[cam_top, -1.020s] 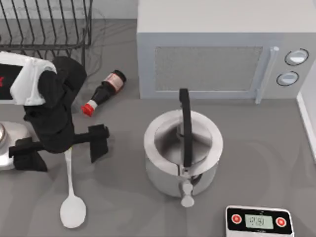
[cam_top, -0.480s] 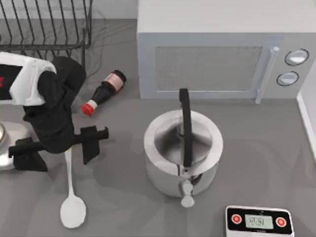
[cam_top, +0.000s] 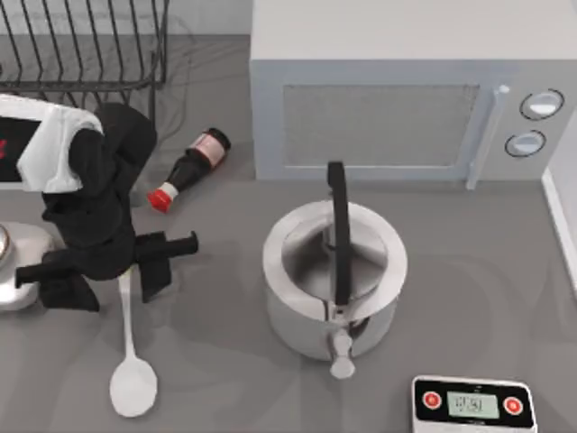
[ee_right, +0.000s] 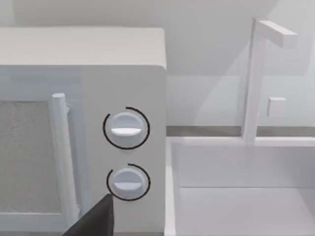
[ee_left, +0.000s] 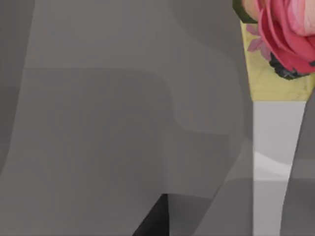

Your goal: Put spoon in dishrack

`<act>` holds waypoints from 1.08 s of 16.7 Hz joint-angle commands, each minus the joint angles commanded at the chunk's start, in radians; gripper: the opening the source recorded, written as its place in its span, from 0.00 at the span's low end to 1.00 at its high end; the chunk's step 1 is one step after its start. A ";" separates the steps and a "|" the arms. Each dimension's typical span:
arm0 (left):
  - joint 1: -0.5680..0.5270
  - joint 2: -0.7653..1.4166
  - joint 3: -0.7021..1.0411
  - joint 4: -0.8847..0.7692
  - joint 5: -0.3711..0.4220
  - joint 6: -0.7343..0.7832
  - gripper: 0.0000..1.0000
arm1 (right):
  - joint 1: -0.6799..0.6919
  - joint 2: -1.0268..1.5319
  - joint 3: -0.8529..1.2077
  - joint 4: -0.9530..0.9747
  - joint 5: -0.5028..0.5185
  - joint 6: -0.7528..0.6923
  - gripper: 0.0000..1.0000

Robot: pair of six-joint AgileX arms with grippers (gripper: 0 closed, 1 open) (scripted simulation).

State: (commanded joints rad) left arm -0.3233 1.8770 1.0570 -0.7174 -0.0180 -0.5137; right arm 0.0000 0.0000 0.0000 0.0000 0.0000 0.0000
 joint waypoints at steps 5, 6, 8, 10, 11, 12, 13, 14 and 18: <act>-0.006 -0.018 0.158 -0.169 -0.001 -0.006 0.00 | 0.000 0.000 0.000 0.000 0.000 0.000 1.00; -0.006 -0.026 0.209 -0.234 -0.001 -0.008 0.00 | 0.000 0.000 0.000 0.000 0.000 0.000 1.00; -0.007 -0.044 0.316 -0.385 -0.001 -0.011 0.00 | 0.000 0.000 0.000 0.000 0.000 0.000 1.00; -0.008 -0.066 0.423 -0.538 -0.001 -0.012 0.00 | 0.000 0.000 0.000 0.000 0.000 0.000 1.00; -0.009 -0.079 0.475 -0.604 -0.001 -0.012 0.00 | 0.000 0.000 0.000 0.000 0.000 0.000 1.00; -0.009 -0.094 0.523 -0.661 -0.001 -0.012 0.00 | 0.000 0.000 0.000 0.000 0.000 0.000 1.00; -0.009 -0.108 0.567 -0.708 -0.001 -0.012 0.00 | 0.000 0.000 0.000 0.000 0.000 0.000 1.00; -0.008 -0.121 0.602 -0.744 -0.001 -0.011 0.00 | 0.000 0.000 0.000 0.000 0.000 0.000 1.00; -0.008 -0.142 0.645 -0.787 -0.001 -0.010 0.00 | 0.000 0.000 0.000 0.000 0.000 0.000 1.00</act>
State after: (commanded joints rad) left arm -0.3309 1.7348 1.7018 -1.5046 -0.0188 -0.5238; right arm 0.0000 0.0000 0.0000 0.0000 0.0000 0.0000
